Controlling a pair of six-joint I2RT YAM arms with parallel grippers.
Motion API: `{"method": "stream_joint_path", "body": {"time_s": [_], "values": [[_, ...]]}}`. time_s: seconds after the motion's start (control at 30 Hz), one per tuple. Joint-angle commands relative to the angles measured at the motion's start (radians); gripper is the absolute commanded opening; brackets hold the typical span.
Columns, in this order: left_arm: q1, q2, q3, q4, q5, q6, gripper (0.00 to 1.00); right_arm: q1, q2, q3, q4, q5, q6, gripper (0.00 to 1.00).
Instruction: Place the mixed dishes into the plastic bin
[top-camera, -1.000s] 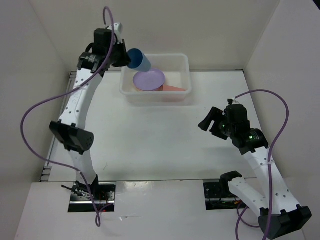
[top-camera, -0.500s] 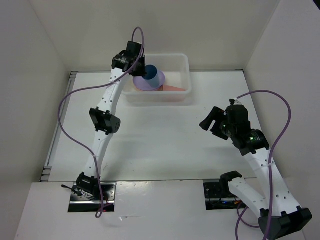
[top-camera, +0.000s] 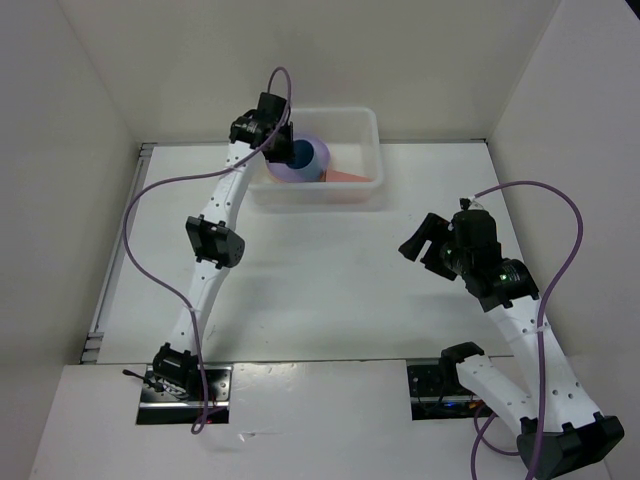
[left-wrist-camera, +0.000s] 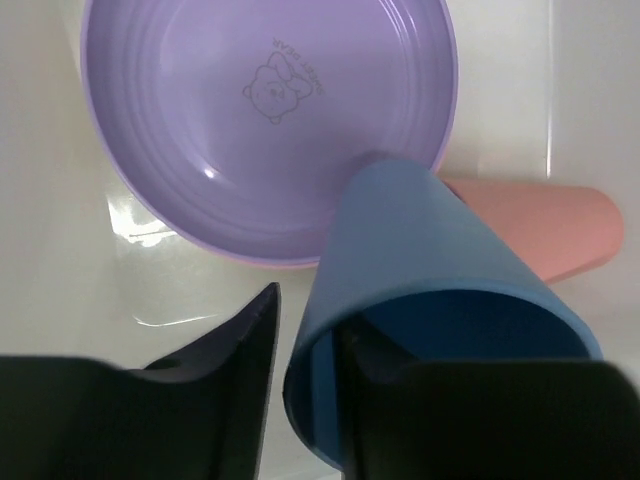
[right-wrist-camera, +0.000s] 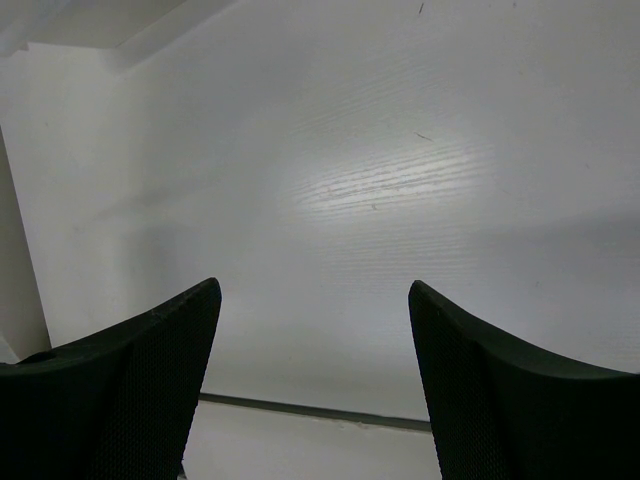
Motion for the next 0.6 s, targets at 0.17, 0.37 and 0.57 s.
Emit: {"method": "stream_joint_path", "body": {"time_s": [0.17,0.37,0.57], "values": [[0.015,-0.103,0.030,0.004,0.025,-0.014,0.61,0.005,-0.012,-0.006,0.042,0.016,0.001,0.81],[0.034,-0.281,-0.009,0.070,0.025,-0.014,0.71,0.005,-0.012,-0.006,0.042,0.016,0.001,0.83],[0.043,-0.456,-0.042,0.089,0.035,-0.014,0.73,0.005,-0.012,-0.006,0.042,0.016,0.001,0.90]]}}
